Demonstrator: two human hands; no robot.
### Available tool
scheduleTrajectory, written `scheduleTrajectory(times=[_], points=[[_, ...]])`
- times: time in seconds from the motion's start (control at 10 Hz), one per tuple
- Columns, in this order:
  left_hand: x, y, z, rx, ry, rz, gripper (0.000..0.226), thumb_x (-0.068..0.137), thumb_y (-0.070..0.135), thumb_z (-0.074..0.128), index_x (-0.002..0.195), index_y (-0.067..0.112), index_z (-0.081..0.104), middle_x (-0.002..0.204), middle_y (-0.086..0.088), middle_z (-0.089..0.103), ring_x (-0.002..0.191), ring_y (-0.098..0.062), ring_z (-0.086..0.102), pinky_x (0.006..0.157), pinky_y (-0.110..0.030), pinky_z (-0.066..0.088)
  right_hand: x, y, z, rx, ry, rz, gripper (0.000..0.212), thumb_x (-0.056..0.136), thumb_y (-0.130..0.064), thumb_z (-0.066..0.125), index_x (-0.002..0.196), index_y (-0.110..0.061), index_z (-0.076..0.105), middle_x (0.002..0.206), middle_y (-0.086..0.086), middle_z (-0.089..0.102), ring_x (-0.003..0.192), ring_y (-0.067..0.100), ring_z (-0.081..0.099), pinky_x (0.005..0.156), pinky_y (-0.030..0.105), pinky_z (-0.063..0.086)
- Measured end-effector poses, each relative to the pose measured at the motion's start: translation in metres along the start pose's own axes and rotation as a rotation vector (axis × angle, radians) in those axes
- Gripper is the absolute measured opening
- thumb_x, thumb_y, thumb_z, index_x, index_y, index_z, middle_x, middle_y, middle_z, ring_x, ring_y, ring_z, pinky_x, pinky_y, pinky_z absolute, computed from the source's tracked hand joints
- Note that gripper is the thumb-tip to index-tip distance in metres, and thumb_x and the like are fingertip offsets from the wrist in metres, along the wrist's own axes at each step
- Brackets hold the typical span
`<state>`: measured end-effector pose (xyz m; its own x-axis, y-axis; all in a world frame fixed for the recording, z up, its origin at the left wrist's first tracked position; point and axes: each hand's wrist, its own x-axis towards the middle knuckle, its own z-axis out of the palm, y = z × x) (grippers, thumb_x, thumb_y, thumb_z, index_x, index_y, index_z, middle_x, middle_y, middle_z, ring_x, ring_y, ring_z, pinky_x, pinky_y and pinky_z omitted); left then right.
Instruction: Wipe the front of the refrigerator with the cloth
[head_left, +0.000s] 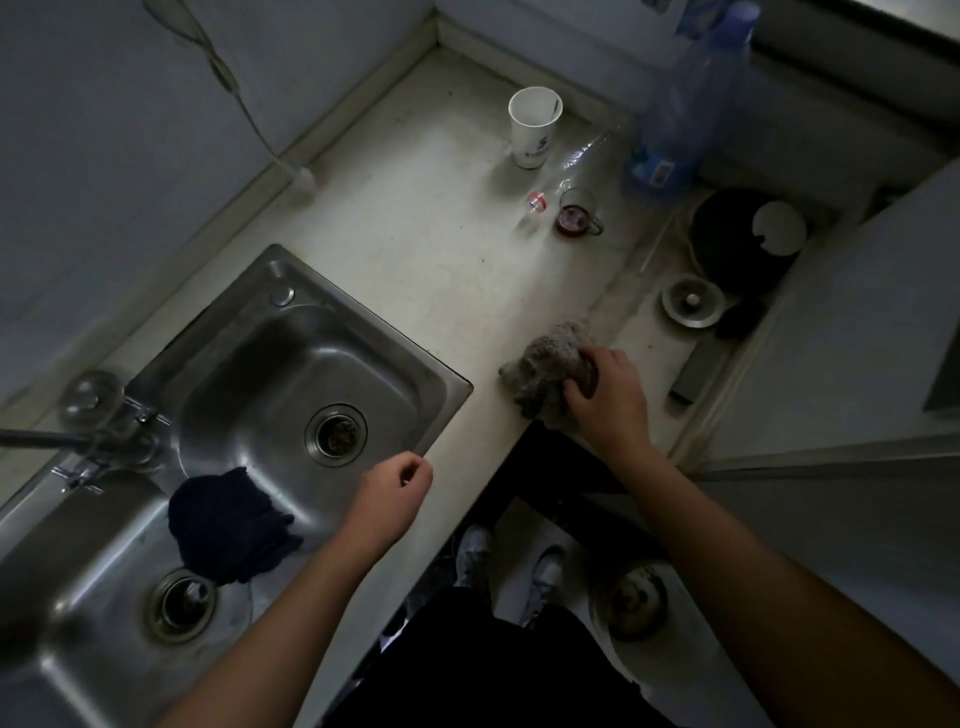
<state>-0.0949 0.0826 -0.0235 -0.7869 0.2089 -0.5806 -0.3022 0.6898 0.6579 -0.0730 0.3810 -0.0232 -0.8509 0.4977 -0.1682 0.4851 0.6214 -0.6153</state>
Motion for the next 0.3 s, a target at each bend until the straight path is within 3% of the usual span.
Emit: scheduleTrajectory(times=[0.1, 0.2, 0.3], points=[[-0.002, -0.003, -0.001, -0.016, -0.012, 0.01, 0.035, 0.079, 0.052, 0.052, 0.079, 0.021, 0.069, 0.078, -0.004, 0.073, 0.084, -0.03, 0.071, 0.08, -0.046, 0.058, 0.002, -0.004, 0.0, -0.034, -0.057, 0.033, 0.048, 0.09, -0.025, 0.068, 0.135, -0.016, 0.056, 0.127, 0.011, 0.056, 0.116, 0.032, 0.052, 0.096, 0.037, 0.043], [-0.007, -0.007, -0.004, -0.018, -0.015, 0.027, 0.029, 0.084, 0.044, 0.055, 0.079, 0.019, 0.068, 0.079, -0.008, 0.073, 0.085, -0.033, 0.07, 0.08, -0.048, 0.057, 0.002, -0.008, -0.013, -0.029, -0.187, 0.051, 0.06, 0.093, -0.026, 0.067, 0.148, -0.015, 0.047, 0.137, 0.014, 0.053, 0.126, 0.033, 0.049, 0.105, 0.036, 0.04], [-0.011, -0.012, -0.003, -0.011, -0.019, 0.044, 0.023, 0.091, 0.034, 0.058, 0.08, 0.017, 0.068, 0.08, -0.01, 0.073, 0.087, -0.035, 0.07, 0.081, -0.047, 0.057, -0.014, -0.011, -0.025, 0.03, -0.211, 0.055, 0.061, 0.094, -0.02, 0.066, 0.15, -0.011, 0.046, 0.14, 0.017, 0.055, 0.129, 0.033, 0.052, 0.108, 0.036, 0.041]])
